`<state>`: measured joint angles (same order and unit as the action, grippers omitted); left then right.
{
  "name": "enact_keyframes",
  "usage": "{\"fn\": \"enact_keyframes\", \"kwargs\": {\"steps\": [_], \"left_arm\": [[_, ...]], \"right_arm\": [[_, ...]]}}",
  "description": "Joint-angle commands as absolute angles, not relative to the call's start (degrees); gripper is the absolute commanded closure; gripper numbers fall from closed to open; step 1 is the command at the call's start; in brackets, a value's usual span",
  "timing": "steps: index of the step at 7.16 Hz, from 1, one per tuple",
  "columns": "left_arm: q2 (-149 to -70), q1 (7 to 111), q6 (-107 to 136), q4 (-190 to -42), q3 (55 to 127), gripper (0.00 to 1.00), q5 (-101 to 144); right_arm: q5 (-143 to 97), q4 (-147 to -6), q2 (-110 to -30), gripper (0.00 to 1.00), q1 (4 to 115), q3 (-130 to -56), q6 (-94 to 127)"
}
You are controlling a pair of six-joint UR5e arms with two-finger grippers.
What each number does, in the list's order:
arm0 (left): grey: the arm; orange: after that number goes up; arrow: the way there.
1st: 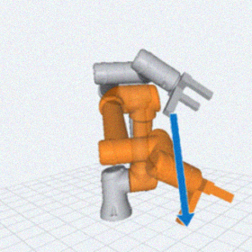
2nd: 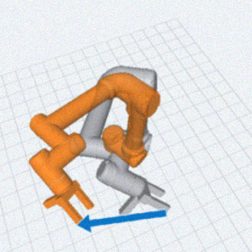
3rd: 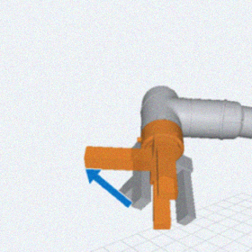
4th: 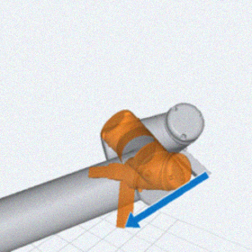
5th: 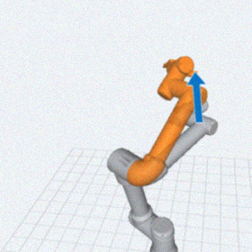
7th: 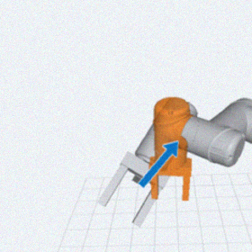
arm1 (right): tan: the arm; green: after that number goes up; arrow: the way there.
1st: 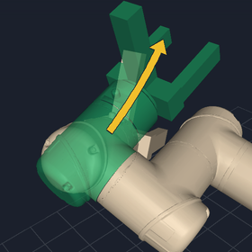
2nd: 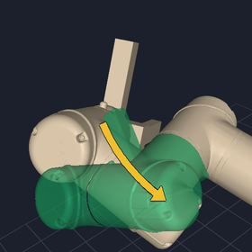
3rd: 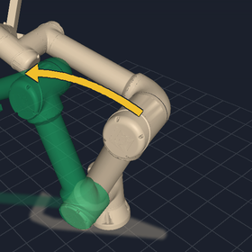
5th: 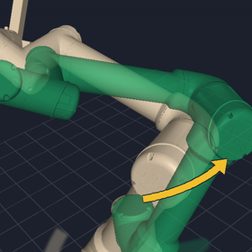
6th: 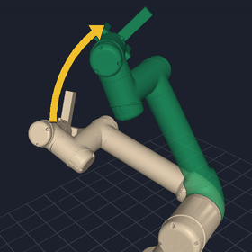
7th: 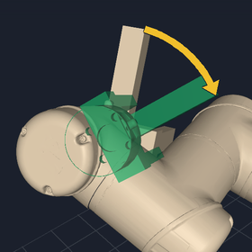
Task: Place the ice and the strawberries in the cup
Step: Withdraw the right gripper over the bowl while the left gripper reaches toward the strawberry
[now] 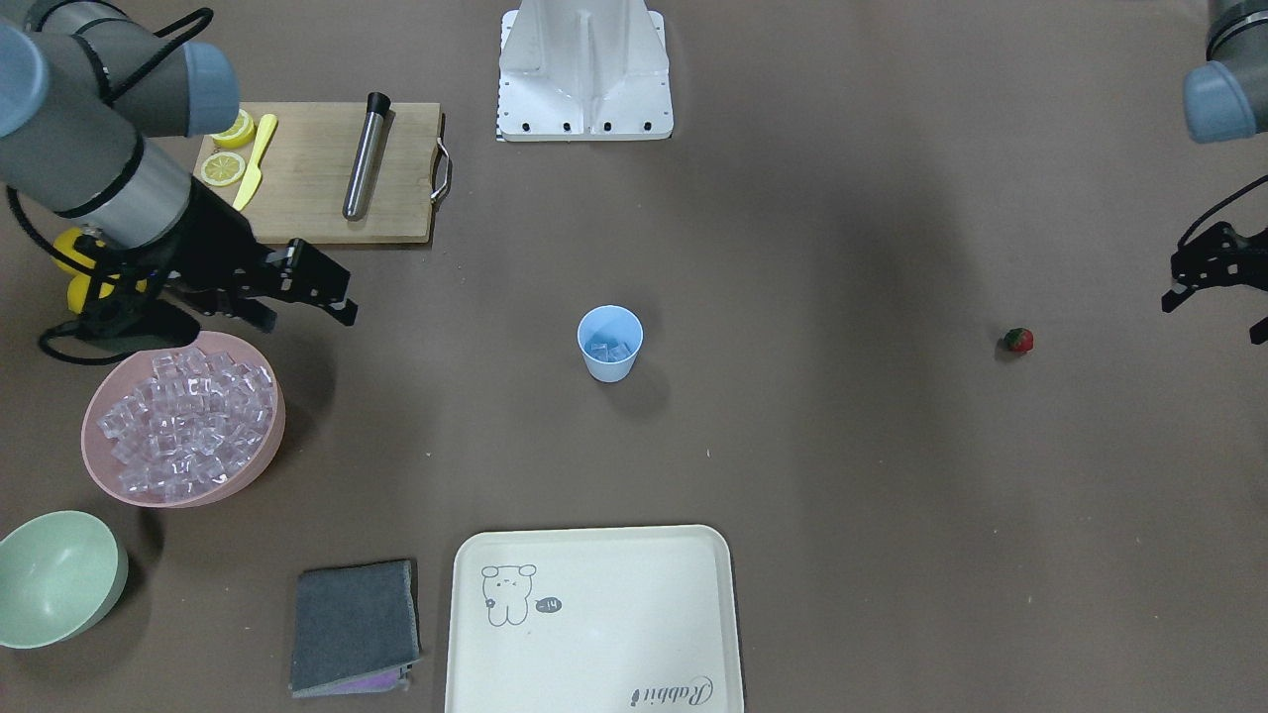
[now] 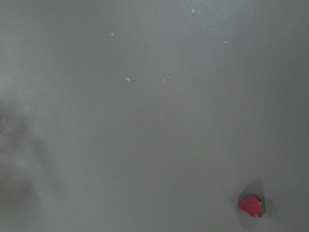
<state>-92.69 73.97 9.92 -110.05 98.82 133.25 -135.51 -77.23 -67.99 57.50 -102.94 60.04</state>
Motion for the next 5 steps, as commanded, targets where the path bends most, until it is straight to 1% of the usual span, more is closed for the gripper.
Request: {"fn": "enact_keyframes", "kwargs": {"steps": [1,3,4,5], "left_arm": [[-88.5,68.4,21.2,-118.4,101.2,0.02,128.9],[-87.4,58.9,29.7,-121.4,101.3,0.02,119.9],[-87.2,55.5,35.3,-123.0,101.0,0.02,119.1],[-87.2,54.6,35.8,-123.8,100.5,0.02,119.1]], "right_arm": [[-137.5,-77.0,-74.1,0.01,62.4,-102.7,50.0],[-137.5,-76.7,-75.0,0.01,62.5,-102.8,50.0],[-137.5,-76.8,-74.9,0.01,62.5,-102.8,50.0],[-137.5,-76.8,-74.9,0.01,62.5,-102.7,50.0]]}}
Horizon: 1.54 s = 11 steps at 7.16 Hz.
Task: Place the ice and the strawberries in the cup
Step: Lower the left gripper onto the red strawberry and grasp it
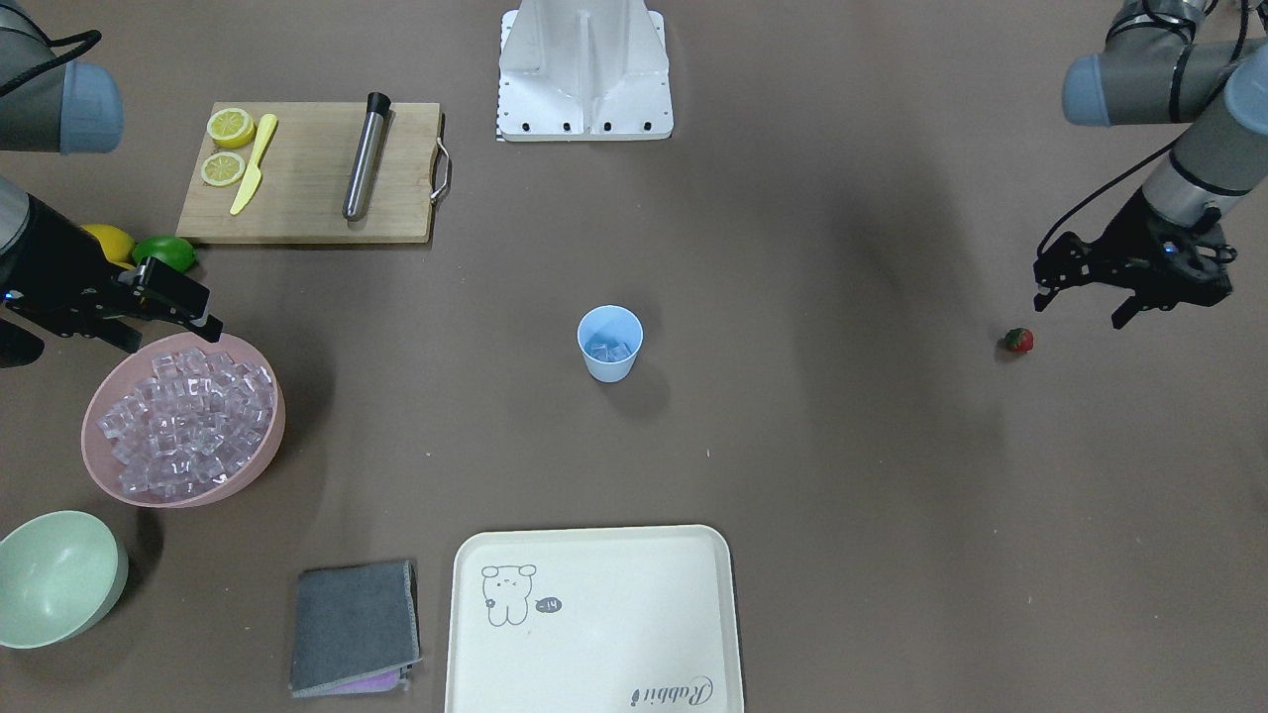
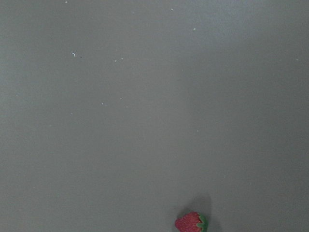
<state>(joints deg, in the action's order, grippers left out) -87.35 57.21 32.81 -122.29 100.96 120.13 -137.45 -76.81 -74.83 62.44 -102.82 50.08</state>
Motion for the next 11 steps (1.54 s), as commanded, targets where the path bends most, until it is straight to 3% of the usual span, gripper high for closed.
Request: {"fn": "enact_keyframes", "kwargs": {"steps": [1,3,8,11], "left_arm": [[-87.3,53.8,35.5,-124.2,99.0,0.02,119.1],[-87.9,52.6,35.7,-129.5,93.8,0.02,119.1],[-90.9,52.3,35.4,-131.0,88.7,0.03,119.1],[-90.5,52.2,35.2,-131.2,88.7,0.23,119.1]], "right_arm": [[-137.3,-76.8,-74.8,0.01,62.5,-102.7,50.1],[-137.2,-76.8,-74.6,0.01,62.5,-102.7,50.4],[-136.8,-76.8,-74.3,0.01,62.2,-102.6,50.4],[-136.8,-76.9,-74.3,0.01,62.1,-102.7,50.6]]}}
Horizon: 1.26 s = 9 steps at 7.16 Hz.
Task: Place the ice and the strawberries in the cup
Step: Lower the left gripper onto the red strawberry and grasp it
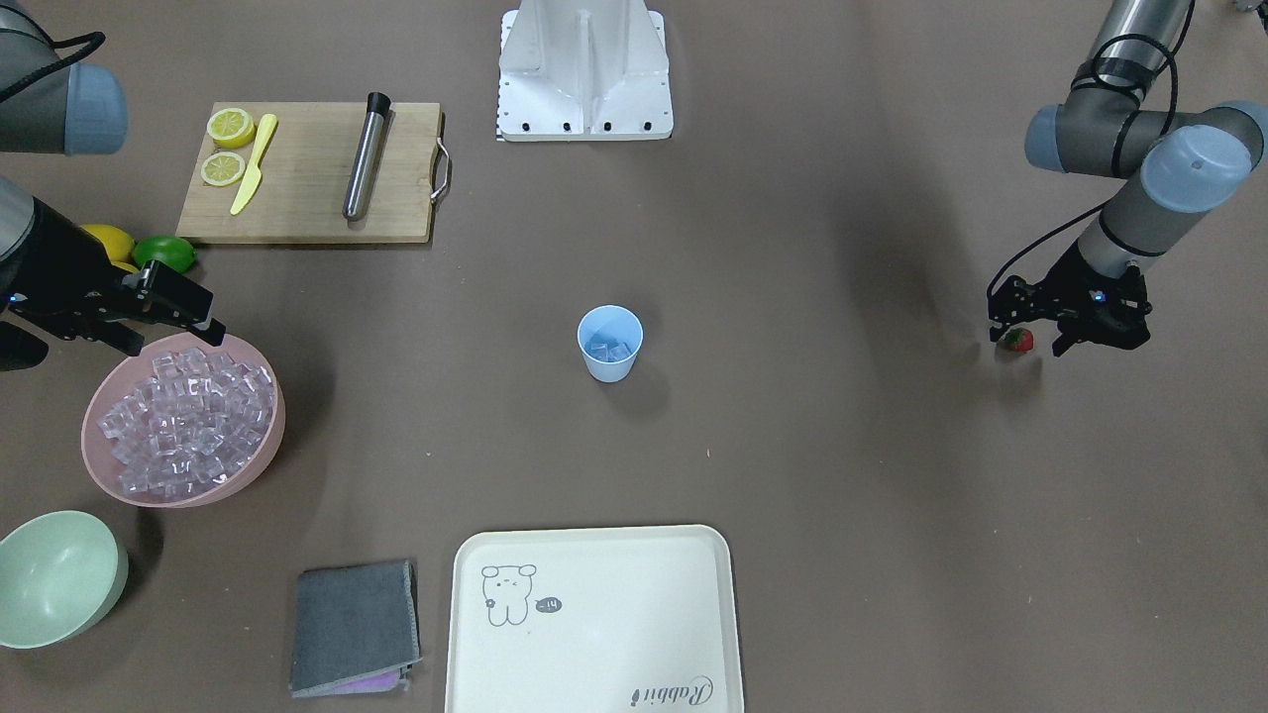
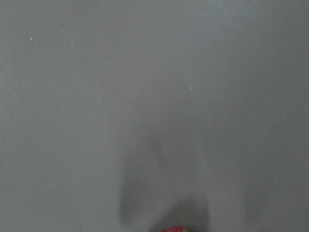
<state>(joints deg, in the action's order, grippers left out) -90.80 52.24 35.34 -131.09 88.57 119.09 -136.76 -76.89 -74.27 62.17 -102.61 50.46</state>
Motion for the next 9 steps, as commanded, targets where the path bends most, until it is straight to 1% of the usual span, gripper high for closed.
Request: {"fn": "enact_keyframes", "kwargs": {"steps": [1,2,3,4,6,8,9], "left_arm": [[-90.4,52.2,35.3,-131.7,88.9,0.45,119.2],[-90.3,52.3,35.5,-131.9,88.9,0.78,119.3],[-90.3,52.2,35.5,-132.0,88.9,1.00,119.4],[-90.1,52.3,35.5,-133.0,88.9,1.00,119.7],[-89.7,54.3,35.5,-132.7,93.1,1.00,120.1],[-92.8,59.6,35.7,-128.2,96.6,1.00,123.9],[-95.9,59.6,37.0,-123.4,99.3,1.00,124.8]], "right_arm": [[-136.7,-76.9,-74.3,0.01,62.1,-102.7,50.6],[-136.7,-76.8,-74.3,0.01,62.1,-102.7,50.6],[-136.7,-76.8,-74.3,0.01,62.1,-102.7,50.6],[-136.7,-76.8,-74.3,0.01,62.1,-102.9,50.7],[-137.3,-76.9,-74.1,0.01,62.1,-103.5,50.7],[-137.3,-76.9,-74.2,0.01,62.1,-103.5,50.7],[-137.0,-76.9,-74.3,0.01,62.1,-103.4,50.6]]}}
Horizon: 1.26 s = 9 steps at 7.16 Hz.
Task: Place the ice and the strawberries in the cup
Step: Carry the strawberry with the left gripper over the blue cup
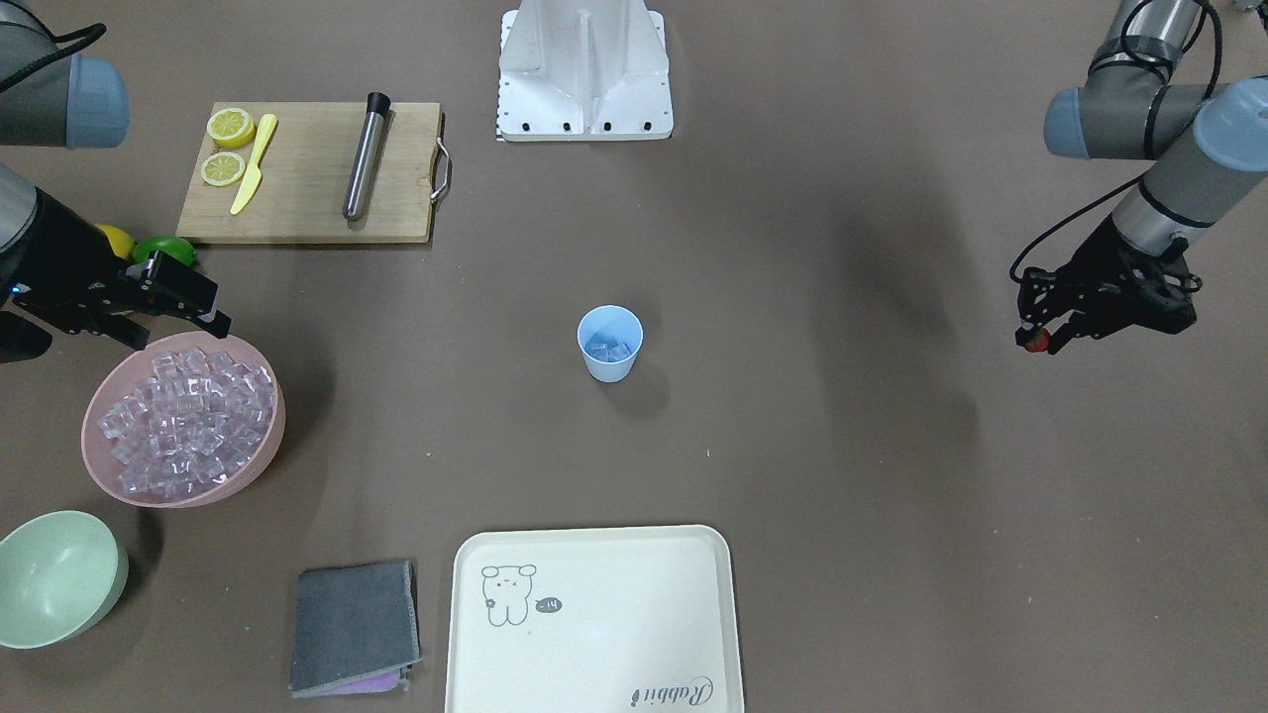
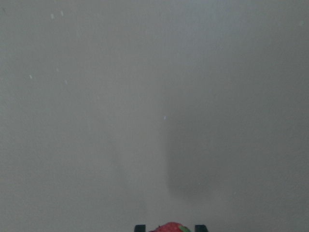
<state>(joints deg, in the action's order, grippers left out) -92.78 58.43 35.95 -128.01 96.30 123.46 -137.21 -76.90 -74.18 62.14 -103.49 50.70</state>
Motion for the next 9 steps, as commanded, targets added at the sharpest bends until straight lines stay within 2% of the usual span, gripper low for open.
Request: {"fn": "enact_keyframes", "kwargs": {"steps": [1,3,5,9], "left_arm": [[-100.3,59.6,42.3,-120.1,101.4,1.00,127.1],[-108.8,56.3,57.7,-120.1,102.0,1.00,127.0],[-116.0,47.8,70.2,-120.1,101.6,1.00,121.8],[-124.4,32.5,80.8,-119.8,98.7,1.00,106.0]], "right_arm": [[-136.7,-76.8,-74.3,0.01,62.1,-103.3,50.6],[-136.6,-76.8,-74.3,0.01,62.2,-103.1,50.7],[-136.0,-76.8,-74.3,0.01,62.1,-103.0,50.7],[-135.4,-76.8,-74.3,0.01,62.1,-102.9,50.7]]}}
